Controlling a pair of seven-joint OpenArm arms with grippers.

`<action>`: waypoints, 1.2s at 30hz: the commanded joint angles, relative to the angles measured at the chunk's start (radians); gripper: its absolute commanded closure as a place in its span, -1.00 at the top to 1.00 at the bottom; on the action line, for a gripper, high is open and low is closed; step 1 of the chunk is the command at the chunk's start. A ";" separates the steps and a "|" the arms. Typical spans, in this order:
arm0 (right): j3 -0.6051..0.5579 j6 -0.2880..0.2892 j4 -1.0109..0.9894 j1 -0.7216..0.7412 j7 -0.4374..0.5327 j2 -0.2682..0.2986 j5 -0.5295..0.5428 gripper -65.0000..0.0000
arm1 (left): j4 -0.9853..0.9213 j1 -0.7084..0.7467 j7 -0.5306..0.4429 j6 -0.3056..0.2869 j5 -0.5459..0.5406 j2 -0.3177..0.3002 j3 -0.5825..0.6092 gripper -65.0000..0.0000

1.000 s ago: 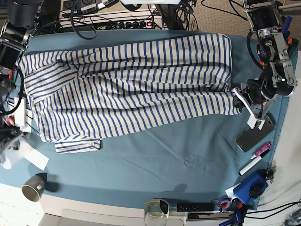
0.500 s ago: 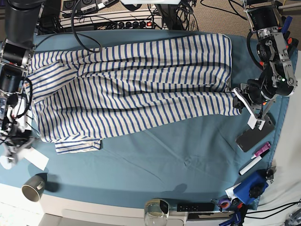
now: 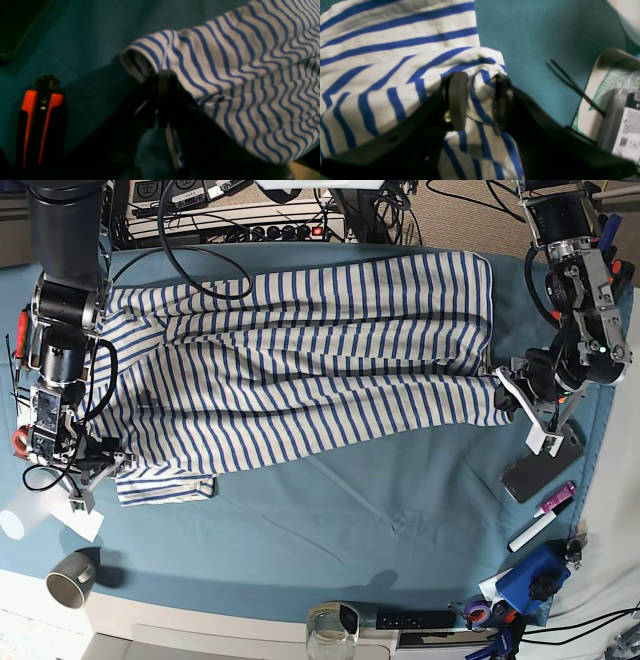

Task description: Fold the T-shirt properly

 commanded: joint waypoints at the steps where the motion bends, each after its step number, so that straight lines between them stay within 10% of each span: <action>1: 0.004 -0.005 0.010 0.027 -0.047 0.026 -0.013 -0.57 | 0.018 -0.016 -0.014 -0.004 -0.011 -0.013 -0.006 -1.00; 9: 0.004 -0.003 0.011 0.027 -0.318 0.051 0.102 -1.00 | 0.018 -0.016 -0.018 -0.004 -0.010 -0.013 -0.006 -1.00; 15: 0.004 0.035 0.039 0.027 -0.289 0.094 0.202 -0.98 | 0.018 -0.016 -0.018 -0.005 -0.011 -0.013 -0.006 -1.00; 21: 0.005 0.052 0.157 0.027 -0.316 0.131 0.279 -0.51 | 0.018 -0.016 -0.018 -0.004 -0.011 -0.013 -0.006 -1.00; 36: 0.004 0.029 0.280 0.026 -0.123 0.132 0.161 -0.47 | 0.018 -0.016 -0.018 -0.004 -0.011 -0.013 -0.006 -1.00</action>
